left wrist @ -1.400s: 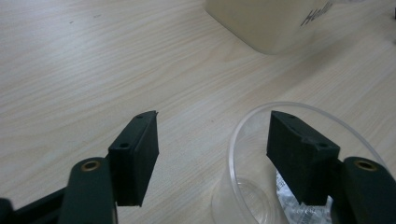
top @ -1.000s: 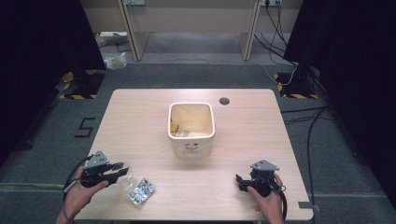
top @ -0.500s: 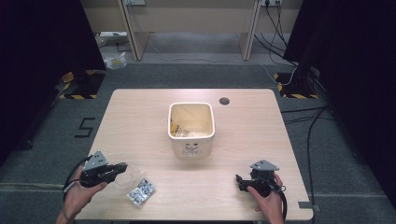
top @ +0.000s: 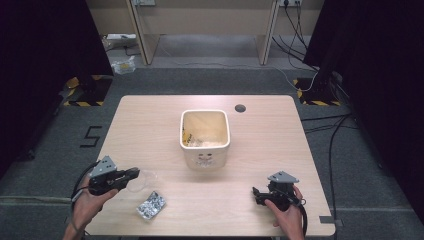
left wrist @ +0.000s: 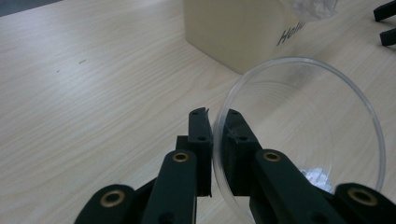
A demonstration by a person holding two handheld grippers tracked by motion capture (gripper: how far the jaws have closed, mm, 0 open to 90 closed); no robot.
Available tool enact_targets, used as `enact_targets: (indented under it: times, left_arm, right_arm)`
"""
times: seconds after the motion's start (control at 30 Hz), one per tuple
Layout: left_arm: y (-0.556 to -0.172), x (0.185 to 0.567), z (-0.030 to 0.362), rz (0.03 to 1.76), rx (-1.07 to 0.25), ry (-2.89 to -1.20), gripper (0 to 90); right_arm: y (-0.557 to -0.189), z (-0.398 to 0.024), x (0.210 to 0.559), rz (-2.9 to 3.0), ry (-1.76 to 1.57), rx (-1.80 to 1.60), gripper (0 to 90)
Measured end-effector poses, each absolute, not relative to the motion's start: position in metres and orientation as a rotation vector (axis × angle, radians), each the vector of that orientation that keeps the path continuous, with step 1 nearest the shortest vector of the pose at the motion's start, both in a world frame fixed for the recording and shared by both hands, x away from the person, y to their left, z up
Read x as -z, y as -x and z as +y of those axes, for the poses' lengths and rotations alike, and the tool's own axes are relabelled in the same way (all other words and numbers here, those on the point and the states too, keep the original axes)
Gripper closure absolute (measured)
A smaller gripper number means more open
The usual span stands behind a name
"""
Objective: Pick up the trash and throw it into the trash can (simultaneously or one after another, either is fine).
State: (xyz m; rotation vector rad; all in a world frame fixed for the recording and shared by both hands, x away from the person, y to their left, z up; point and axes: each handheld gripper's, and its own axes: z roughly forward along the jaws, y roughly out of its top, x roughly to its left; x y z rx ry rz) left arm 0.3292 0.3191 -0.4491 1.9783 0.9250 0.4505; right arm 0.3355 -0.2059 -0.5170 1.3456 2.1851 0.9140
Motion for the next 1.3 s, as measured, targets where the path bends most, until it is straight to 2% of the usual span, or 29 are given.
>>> enact_targets:
  times: [1.3]
  left_arm:
    - [-0.368, 0.404, 0.294, 0.870, -0.500, -1.904, 80.5]
  right_arm:
    - [-0.336, -0.206, 0.517, 2.185, -1.344, -0.914, 10.2]
